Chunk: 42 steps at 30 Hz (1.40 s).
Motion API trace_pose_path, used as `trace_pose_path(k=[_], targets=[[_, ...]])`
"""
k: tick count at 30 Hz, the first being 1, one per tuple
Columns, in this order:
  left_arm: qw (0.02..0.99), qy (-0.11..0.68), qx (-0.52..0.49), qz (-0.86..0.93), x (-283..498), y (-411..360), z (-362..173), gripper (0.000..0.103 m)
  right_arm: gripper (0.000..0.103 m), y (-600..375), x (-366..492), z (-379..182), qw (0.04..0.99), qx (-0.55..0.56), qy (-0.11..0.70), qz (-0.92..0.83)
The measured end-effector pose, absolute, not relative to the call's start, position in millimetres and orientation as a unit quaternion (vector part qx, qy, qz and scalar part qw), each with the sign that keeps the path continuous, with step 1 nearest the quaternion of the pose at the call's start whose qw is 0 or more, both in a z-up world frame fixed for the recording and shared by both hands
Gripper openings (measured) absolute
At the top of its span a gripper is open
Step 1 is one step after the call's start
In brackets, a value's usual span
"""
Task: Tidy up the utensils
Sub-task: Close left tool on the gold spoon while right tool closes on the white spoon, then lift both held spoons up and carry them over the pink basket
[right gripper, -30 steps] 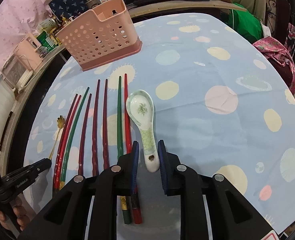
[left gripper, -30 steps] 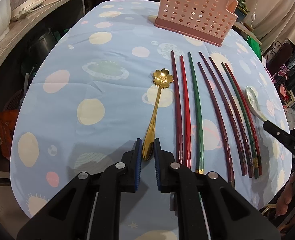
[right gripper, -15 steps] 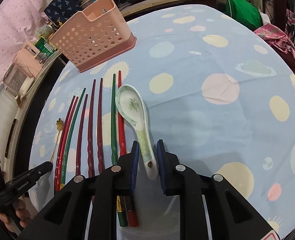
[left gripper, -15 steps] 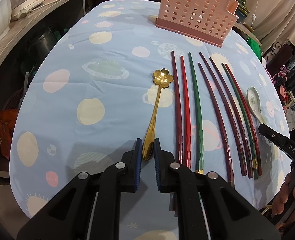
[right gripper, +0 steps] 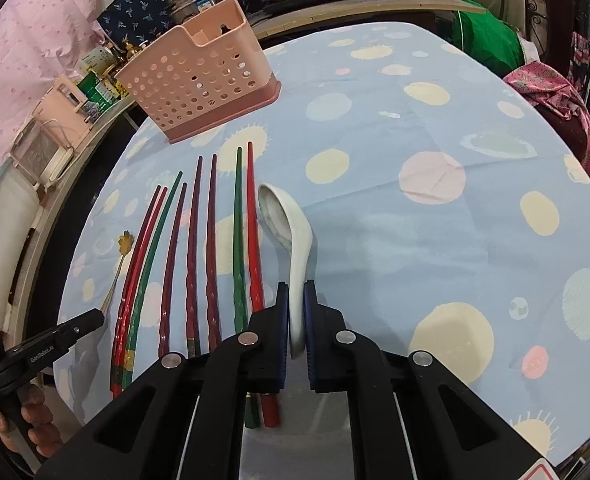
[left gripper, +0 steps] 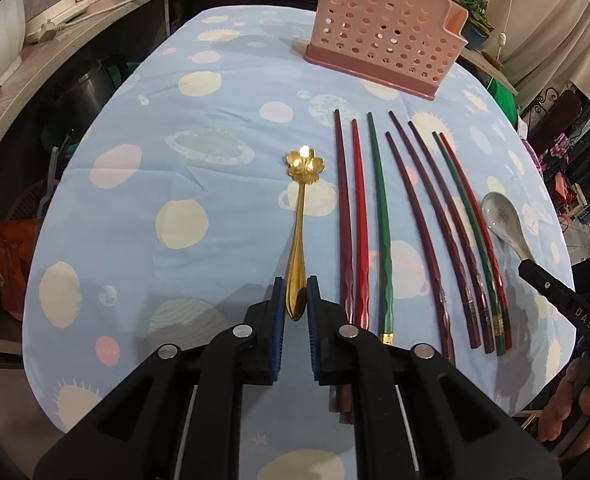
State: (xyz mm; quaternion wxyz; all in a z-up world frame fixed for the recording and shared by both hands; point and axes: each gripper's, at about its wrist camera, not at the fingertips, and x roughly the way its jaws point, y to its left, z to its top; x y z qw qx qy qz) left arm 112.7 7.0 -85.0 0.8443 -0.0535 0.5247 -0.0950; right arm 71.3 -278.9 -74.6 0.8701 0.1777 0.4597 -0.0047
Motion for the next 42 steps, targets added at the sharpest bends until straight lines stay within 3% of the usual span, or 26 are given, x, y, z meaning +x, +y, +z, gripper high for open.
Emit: trace_pose_path(k=[8, 11, 19, 34, 42], targets=[[0.868, 0.485, -0.059, -0.090, 114, 13, -46, 0.009, 0.006, -284, 73, -42, 0.887, 0.147, 0.436, -0.029], [0.878, 0.467, -0.057, -0.084, 123, 15, -29, 0.001, 0.006, -289, 78, -34, 0.891, 0.145, 0.429, -0.034], [0.897, 0.431, -0.052, -0.076, 157, 15, 7, 0.001, 0.006, -298, 101, -11, 0.900, 0.154, 0.406, -0.027], [0.940, 0.322, -0.026, -0.113, 243, -19, 134, 0.001, 0.005, -308, 218, 84, 0.947, 0.158, 0.278, 0.001], [0.932, 0.344, 0.001, -0.116, 294, -43, 125, 0.001, 0.005, -296, 281, 85, 0.951, 0.153, 0.269, 0.013]])
